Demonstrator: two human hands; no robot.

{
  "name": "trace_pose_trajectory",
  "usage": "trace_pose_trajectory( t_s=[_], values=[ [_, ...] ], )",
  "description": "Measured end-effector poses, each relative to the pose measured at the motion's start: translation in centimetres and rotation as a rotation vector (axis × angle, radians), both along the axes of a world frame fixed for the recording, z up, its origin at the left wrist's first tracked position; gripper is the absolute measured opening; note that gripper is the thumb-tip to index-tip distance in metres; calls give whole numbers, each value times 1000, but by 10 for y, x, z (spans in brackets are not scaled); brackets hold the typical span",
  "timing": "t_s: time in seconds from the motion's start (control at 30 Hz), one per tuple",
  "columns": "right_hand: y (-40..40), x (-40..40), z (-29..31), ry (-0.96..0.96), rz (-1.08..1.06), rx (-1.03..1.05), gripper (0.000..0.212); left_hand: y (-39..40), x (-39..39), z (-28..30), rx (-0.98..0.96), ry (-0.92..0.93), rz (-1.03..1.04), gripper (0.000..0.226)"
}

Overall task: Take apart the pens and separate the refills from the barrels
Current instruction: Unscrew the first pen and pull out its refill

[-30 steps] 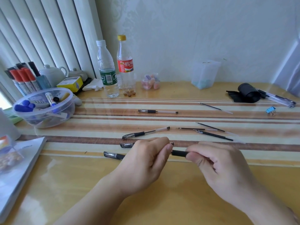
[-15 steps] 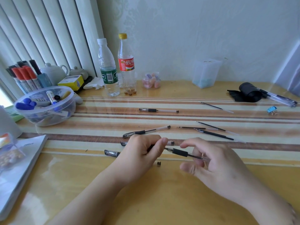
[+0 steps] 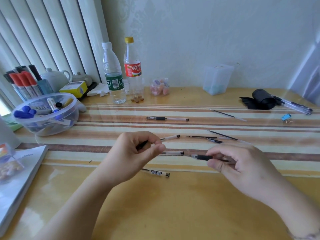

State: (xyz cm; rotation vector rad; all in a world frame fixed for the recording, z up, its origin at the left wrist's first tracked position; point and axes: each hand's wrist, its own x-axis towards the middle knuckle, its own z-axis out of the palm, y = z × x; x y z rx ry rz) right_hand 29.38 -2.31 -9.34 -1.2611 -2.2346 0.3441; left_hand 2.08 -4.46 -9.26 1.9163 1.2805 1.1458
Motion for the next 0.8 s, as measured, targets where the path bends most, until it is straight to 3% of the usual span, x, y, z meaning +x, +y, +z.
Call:
trace_pose_trajectory(
  t_s=[0.23,0.43,0.6,0.7,0.8],
  values=[
    [-12,-17,-2,-171,86,51,20,-9,27,-8,149,444,-13,25],
    [-10,-13,0,-212,62,33,13,-8,20,-4,87,583,-12,10],
    [6,26,11,-432,-91,-175,11,-7,2,3,-71,673,-23,12],
    [14,44,11,-377,-185,-239,16,-9,3,1,-118,754,-66,14],
    [14,31,8,-176,-157,-247,10,-13,13,-5,-109,865,-125,19]
  ],
)
